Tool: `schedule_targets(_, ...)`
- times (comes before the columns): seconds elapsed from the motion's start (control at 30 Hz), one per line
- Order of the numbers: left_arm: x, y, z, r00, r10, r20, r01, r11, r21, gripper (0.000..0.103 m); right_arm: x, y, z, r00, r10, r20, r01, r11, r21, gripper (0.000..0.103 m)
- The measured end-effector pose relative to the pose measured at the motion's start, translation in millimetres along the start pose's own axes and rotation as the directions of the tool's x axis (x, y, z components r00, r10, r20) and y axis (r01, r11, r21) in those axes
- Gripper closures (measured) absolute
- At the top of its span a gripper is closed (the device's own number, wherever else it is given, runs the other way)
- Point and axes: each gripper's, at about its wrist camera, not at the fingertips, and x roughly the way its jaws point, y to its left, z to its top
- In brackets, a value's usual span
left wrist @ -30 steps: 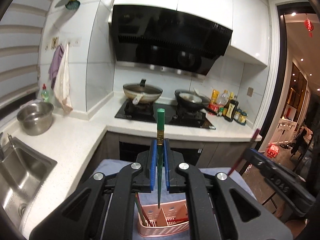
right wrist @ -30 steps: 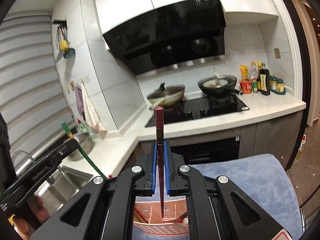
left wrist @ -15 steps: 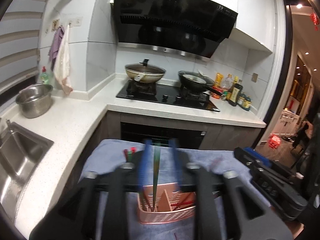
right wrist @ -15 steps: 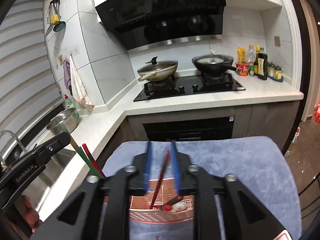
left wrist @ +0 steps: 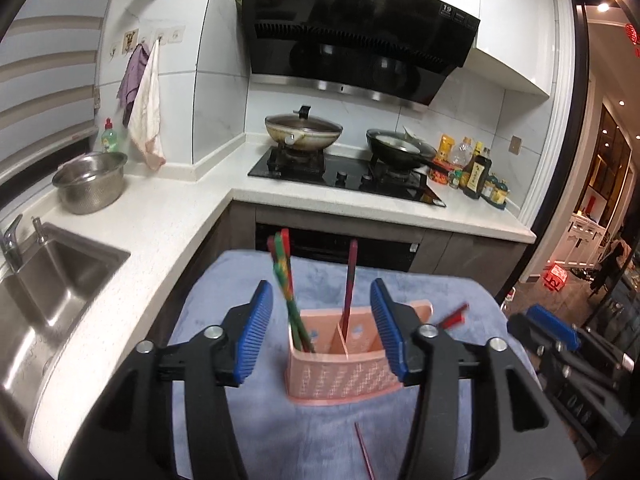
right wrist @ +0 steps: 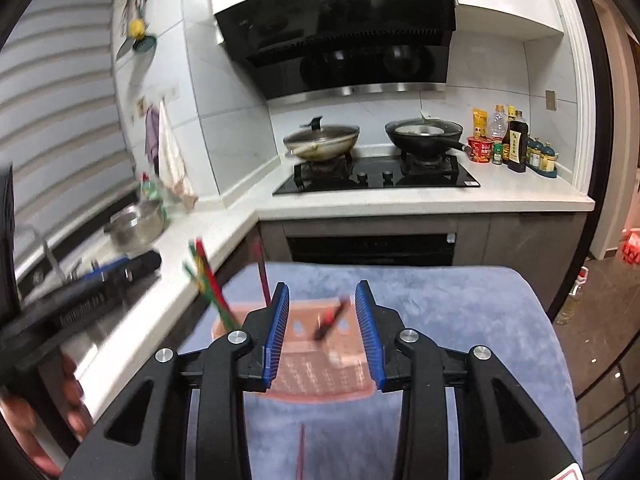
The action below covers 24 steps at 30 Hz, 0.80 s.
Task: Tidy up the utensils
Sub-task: 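Open both tools to release the chopsticks into the holder, then move both open tools back over the last utensils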
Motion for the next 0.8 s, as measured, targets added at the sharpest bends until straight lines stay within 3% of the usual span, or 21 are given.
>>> schedule_targets(0.23, -14, 3, -58, 0.997, 0.028, -0.072, -0.027, 1.000, 0.016, 0.052, -21, 2, -84, 0.992, -0.014, -0.127, 0.009, 0.999, -0.036, 0.069)
schedule_targets(0.47, -16, 3, -127, 0.981, 0.084, -0.175, -0.075, 0.996, 0.057, 0.052, -35, 13, -169, 0.963, -0.030, -0.270, 0.007, 0.996, -0.085, 0.069)
schedule_targets(0.63, -12, 5, -176, 0.953, 0.103, -0.285, -0.086, 0.994, 0.070, 0.052, -35, 24, -223, 0.927, 0.000, -0.375, -0.034, 0.996, -0.085, 0.069)
schedule_targets(0.8, -11, 12, -216, 0.921, 0.094, -0.379, -0.085, 0.996, 0.041, 0.052, -31, 37, -252, 0.910, -0.006, -0.416, -0.048, 0.992, -0.120, 0.071)
